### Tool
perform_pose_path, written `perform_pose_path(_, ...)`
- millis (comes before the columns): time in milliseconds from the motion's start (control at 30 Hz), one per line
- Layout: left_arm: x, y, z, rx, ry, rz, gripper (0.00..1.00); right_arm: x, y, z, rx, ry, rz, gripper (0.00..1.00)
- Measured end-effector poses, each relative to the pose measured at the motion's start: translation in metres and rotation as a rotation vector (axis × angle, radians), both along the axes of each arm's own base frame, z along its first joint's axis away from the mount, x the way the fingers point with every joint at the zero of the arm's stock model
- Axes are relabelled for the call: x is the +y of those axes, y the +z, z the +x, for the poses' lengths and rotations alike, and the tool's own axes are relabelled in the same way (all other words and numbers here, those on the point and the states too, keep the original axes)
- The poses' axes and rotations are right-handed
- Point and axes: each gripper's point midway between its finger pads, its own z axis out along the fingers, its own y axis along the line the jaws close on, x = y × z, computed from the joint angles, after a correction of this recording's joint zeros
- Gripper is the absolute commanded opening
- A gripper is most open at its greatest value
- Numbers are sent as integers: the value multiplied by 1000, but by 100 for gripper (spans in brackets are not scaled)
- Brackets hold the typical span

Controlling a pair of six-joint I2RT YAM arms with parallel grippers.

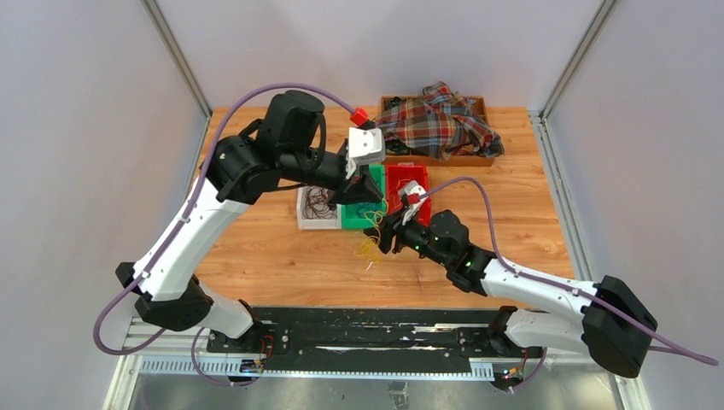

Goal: Untangle the cables

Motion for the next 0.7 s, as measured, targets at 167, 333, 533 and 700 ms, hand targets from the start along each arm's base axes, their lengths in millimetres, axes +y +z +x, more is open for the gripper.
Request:
perform_pose_path(167,6,24,-6,-42,4,-53,0,1,-12,0,31,-4,2,49)
perform_pose_path(333,9,29,-7,-57,15,-60,0,-5,-14,-2,57,-31,16,62)
perform_pose_path(533,12,26,-5,-71,28,-48,0,-35,11,-12,10,-91,72,73)
perform_pose_path(700,14,21,-4,-74,35,-35,0,-51,53,-26,-87,-72,150,75)
